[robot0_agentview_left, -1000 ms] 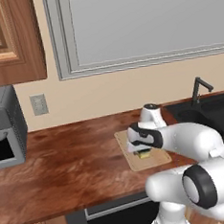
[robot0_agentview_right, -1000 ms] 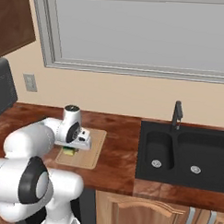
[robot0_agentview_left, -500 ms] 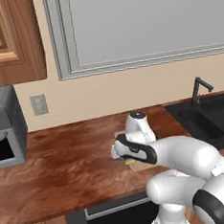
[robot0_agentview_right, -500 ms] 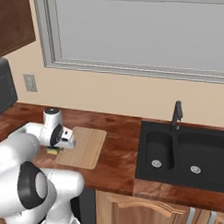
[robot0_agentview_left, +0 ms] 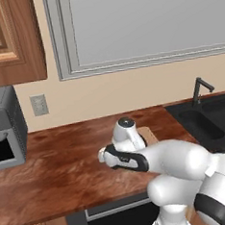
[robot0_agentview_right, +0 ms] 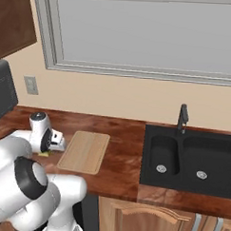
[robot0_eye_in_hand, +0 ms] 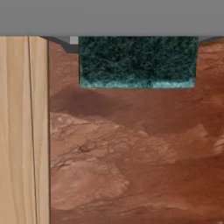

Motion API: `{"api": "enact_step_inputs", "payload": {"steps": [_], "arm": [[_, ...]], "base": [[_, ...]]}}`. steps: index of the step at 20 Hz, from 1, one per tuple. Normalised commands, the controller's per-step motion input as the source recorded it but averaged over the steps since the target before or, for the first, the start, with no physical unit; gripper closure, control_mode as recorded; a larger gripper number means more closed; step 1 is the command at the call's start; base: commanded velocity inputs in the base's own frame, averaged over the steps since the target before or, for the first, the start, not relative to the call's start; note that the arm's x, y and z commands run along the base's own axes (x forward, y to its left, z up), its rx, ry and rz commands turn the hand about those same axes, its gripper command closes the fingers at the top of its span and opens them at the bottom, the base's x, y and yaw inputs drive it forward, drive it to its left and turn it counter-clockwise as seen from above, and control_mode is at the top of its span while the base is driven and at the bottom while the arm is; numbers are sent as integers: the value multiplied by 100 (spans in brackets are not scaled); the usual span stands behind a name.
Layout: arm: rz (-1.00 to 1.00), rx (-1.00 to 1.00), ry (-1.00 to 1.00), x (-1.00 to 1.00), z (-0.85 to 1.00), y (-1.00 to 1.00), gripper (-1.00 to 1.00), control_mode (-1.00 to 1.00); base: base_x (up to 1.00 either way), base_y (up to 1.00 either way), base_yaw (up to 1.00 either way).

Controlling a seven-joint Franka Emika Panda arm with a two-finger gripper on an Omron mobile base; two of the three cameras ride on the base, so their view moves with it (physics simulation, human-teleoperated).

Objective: Pick up the sponge from the counter and clean the cutting board by briefly scrubbing or pressing down on the cutting board. Once finished, release the sponge.

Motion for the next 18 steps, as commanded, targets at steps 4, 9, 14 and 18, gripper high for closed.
{"api": "enact_step_inputs", "payload": {"steps": [4, 9, 14, 18], "arm": [[0, 0, 0, 24, 0, 48, 100, -100], [4, 0, -5, 2, -21, 22, 100, -100], [5, 0, -4, 0, -32, 14, 100, -100], [4, 0, -2, 0, -27, 8, 100, -100]], "base": [[0, 0, 0], [0, 0, 0], [0, 0, 0], [0, 0, 0]]}}
